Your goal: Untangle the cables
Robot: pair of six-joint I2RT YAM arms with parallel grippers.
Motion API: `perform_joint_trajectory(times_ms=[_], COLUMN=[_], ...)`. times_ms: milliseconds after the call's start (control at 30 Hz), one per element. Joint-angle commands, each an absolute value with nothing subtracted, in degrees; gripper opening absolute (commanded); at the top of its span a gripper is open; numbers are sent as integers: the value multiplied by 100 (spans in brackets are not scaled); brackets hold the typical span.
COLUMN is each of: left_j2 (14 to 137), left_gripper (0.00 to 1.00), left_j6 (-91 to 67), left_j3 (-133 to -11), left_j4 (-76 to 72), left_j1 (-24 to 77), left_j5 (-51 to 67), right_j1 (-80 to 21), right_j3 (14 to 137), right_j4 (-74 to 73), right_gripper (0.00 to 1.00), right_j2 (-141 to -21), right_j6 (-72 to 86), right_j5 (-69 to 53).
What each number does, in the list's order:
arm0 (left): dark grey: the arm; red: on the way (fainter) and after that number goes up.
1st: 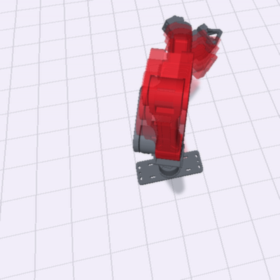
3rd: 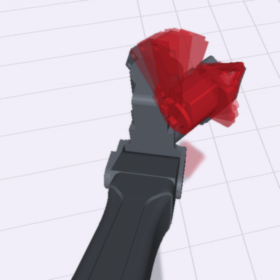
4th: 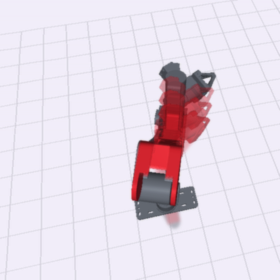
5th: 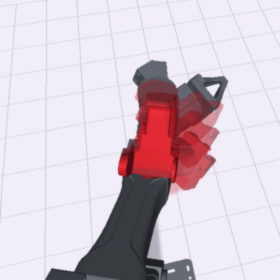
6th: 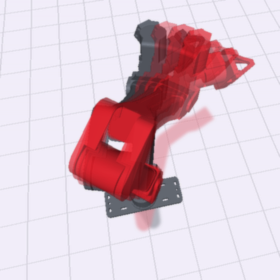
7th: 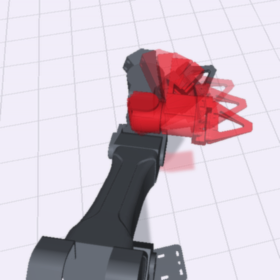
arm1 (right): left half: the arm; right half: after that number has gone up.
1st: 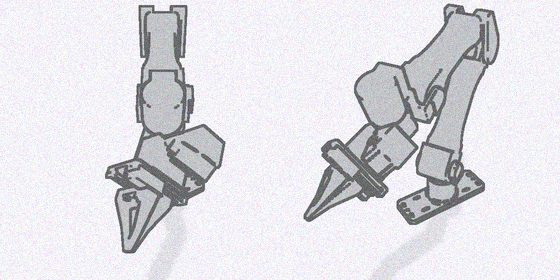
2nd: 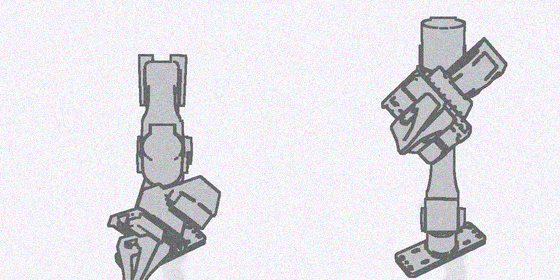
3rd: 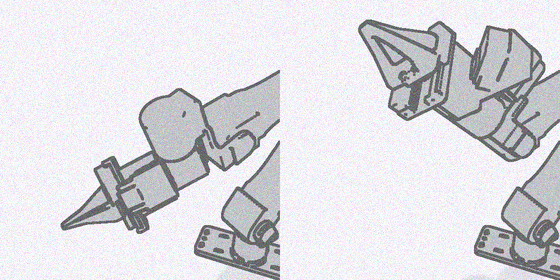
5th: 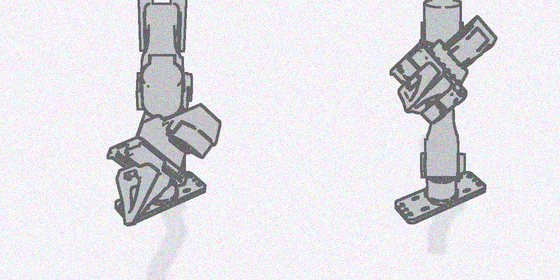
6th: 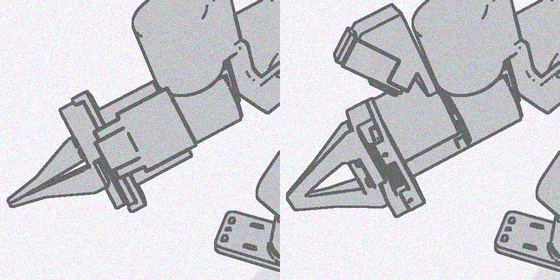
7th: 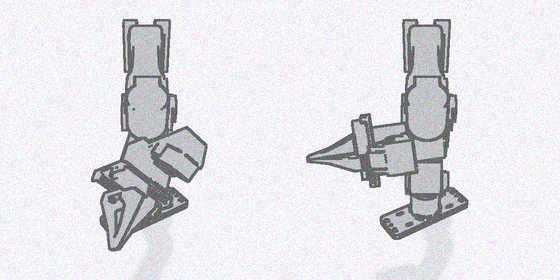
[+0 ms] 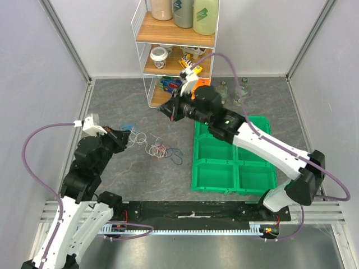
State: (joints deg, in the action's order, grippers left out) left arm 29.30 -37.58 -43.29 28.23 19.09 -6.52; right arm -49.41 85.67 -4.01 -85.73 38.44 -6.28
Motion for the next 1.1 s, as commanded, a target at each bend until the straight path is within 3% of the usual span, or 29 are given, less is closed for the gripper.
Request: perform_joint_trajectory(times_ms=[0, 233, 333, 467, 567, 800, 1067], left_j2=[2901, 2935, 3041, 3146, 3190, 3182, 3164], left_gripper=[2, 2, 2, 2, 2, 2, 2], left_j6=[-3393, -3454, -3585, -3761, -3823, -3867, -3885], left_j3=[-5105, -5914, -6055, -6161, -6179, -6179, -6249], left_j4=[3164, 3032, 3023, 3032, 3006, 2997, 3076], left_j1=[1881, 1881, 1881, 1890, 1890, 1881, 1881], left_j5=[-678, -431, -378, -255, -176, -53, -26], right_j1=[-5115, -5229, -5229, -5247, -5370, -5747, -6802], right_j3=[7947, 7997, 8016, 7603, 7585, 7655, 8102], right_j4=[-608, -701, -993, -1107, -1423, -1460, -563], right_gripper=[0, 3, 23, 61, 75, 83, 80], right_j2=[-9008, -10238, -10275, -9757, -9379, -8526, -8797], right_j6=[3339, 3420, 3104, 2585, 2216, 1671, 853], right_j5=[255, -237, -299, -203, 192, 229, -36])
